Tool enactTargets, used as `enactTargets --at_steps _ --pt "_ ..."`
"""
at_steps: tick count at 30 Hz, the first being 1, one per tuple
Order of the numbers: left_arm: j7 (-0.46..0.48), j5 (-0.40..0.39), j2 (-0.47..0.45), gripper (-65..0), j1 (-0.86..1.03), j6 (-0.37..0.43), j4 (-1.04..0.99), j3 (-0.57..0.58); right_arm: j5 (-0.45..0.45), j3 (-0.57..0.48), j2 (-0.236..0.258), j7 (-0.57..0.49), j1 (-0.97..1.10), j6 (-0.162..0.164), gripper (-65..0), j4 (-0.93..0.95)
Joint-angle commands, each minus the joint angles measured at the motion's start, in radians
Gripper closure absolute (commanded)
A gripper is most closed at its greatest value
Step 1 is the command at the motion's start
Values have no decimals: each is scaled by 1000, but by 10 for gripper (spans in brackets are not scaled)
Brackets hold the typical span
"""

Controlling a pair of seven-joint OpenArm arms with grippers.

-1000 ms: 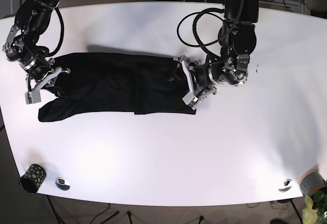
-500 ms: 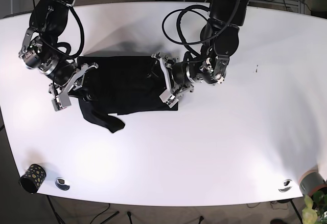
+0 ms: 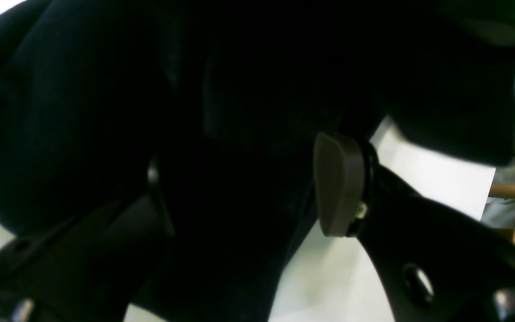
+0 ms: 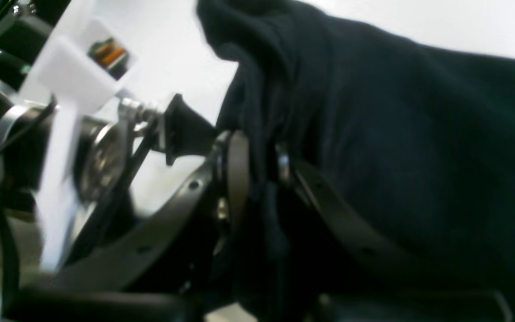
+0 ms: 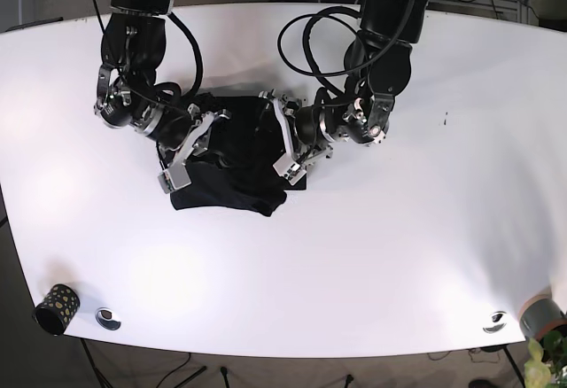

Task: Fold the T-shirt properly
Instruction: 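Fold the strip in half again, bringing both grippers together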

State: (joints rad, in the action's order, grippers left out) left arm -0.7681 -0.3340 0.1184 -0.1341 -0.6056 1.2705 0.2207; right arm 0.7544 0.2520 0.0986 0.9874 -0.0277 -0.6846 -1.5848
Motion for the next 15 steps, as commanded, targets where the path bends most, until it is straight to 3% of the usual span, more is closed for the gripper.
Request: enactTargets --at_steps 1,5,12,15 --pt "45 -17 11 -346 0 -3 45 1 35 -6 3 -32 -38 -11 -35 21" --pt "58 -15 8 -287 6 -4 53 1 35 -35 10 -32 -64 -8 -35 44" --pt "58 -17 10 -285 8 -4 54 -31 35 -39 23 -32 -71 -5 -40 45" --pt "58 -17 11 -281 8 -6 57 -51 35 -55 23 -32 -71 -4 -119 45"
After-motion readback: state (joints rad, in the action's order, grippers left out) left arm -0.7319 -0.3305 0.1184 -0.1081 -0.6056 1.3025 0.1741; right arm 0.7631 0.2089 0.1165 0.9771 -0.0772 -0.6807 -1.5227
